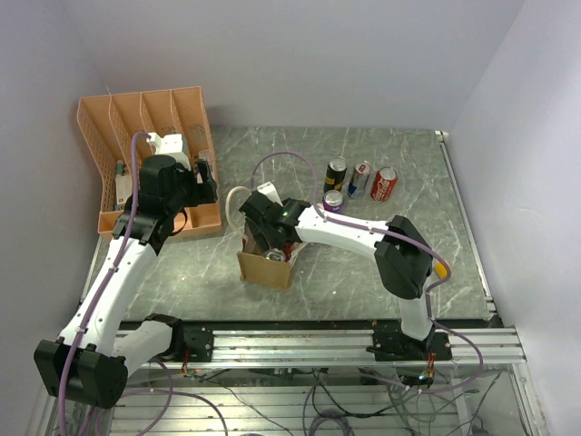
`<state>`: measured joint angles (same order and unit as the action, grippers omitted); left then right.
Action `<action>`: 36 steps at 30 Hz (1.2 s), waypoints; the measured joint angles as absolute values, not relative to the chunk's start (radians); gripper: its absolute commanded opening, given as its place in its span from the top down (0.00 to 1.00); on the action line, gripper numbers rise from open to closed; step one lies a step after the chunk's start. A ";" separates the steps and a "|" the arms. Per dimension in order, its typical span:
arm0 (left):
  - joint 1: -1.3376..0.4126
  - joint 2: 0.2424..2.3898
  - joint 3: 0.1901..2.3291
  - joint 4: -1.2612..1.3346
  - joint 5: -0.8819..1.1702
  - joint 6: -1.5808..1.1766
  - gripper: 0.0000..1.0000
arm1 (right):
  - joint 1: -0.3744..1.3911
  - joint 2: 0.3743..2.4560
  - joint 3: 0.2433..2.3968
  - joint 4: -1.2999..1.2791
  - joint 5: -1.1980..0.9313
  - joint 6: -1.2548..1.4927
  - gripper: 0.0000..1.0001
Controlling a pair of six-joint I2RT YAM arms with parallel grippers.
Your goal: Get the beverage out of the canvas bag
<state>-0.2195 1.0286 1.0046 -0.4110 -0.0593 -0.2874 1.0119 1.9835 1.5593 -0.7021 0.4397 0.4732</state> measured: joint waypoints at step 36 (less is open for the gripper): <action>-0.220 1.029 1.005 -0.411 -0.059 -0.287 0.11 | 0.583 1.380 0.911 0.102 -0.256 0.701 0.93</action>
